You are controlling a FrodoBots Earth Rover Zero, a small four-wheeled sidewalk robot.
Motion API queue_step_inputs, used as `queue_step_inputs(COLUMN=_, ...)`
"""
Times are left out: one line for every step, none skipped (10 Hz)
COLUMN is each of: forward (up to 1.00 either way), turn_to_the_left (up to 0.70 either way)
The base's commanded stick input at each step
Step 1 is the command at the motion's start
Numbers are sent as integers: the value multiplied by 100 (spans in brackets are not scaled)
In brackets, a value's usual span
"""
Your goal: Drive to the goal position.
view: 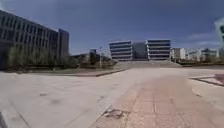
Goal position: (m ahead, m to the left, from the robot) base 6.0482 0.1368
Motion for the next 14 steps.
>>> queue_step_inputs(forward=70, turn_to_the_left=-5)
queue_step_inputs(forward=70, turn_to_the_left=-5)
queue_step_inputs(forward=70, turn_to_the_left=-5)
queue_step_inputs(forward=70, turn_to_the_left=-5)
queue_step_inputs(forward=70, turn_to_the_left=-5)
queue_step_inputs(forward=70, turn_to_the_left=-5)
queue_step_inputs(forward=68, turn_to_the_left=-5)
queue_step_inputs(forward=67, turn_to_the_left=-5)
queue_step_inputs(forward=67, turn_to_the_left=-5)
queue_step_inputs(forward=67, turn_to_the_left=-5)
queue_step_inputs(forward=67, turn_to_the_left=-5)
queue_step_inputs(forward=67, turn_to_the_left=-5)
queue_step_inputs(forward=67, turn_to_the_left=-5)
queue_step_inputs(forward=70, turn_to_the_left=-5)
